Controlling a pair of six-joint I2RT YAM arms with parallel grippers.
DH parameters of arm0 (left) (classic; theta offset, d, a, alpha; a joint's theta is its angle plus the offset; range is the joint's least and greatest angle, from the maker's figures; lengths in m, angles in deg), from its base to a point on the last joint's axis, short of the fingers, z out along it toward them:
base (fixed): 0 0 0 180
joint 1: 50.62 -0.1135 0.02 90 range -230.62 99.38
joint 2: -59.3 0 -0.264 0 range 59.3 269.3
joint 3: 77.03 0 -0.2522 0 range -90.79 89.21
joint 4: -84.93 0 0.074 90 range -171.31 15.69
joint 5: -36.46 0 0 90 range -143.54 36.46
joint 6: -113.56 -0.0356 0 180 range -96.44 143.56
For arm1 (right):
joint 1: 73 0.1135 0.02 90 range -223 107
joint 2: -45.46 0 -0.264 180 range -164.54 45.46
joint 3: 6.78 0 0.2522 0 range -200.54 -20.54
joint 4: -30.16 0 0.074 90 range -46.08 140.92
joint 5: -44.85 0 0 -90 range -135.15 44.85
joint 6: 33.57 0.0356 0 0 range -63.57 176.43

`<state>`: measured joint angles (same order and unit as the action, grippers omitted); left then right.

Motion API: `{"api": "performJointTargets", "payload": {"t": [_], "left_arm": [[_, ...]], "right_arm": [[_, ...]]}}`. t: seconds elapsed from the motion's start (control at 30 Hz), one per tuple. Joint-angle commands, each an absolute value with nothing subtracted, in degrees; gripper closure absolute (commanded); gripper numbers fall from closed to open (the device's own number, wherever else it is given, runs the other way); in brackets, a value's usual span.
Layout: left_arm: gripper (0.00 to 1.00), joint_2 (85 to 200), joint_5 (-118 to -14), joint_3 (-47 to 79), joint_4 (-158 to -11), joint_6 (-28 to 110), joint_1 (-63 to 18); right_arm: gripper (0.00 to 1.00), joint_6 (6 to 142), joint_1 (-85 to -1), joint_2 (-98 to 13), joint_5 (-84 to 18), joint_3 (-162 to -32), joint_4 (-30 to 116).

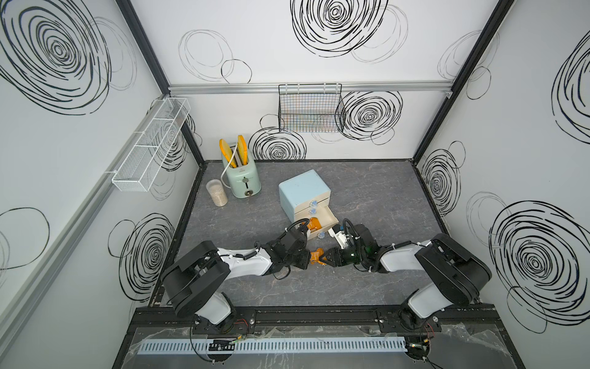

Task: Place the cookies into the drawer by color
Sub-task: Pick up the cookie at the center of the board.

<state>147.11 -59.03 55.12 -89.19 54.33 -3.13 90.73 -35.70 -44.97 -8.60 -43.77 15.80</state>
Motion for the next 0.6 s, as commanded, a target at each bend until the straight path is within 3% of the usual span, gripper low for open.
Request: {"api": "performJointTargets", "payload": {"t": [0.0,0.33,0.43,0.57], "left_arm": [[0.79,148.4,-56.8,56.3,-86.5,54.1,-2.9],[0.78,146.3,-57.9,55.6,-85.4,53.7,-2.8],[0.72,144.0,-58.3,55.0,-84.5,53.5,-2.9],[0.60,138.8,-57.7,53.5,-81.0,53.1,-3.2]], "right_arm": [[0.55,93.4,-35.6,-48.0,-7.8,-42.4,16.9],[0.86,94.1,-35.5,-44.5,-9.8,-42.4,16.3],[0.98,94.0,-35.6,-43.0,-10.5,-42.3,17.0],[1.00,93.6,-35.6,-41.4,-10.4,-42.3,18.0]]}}
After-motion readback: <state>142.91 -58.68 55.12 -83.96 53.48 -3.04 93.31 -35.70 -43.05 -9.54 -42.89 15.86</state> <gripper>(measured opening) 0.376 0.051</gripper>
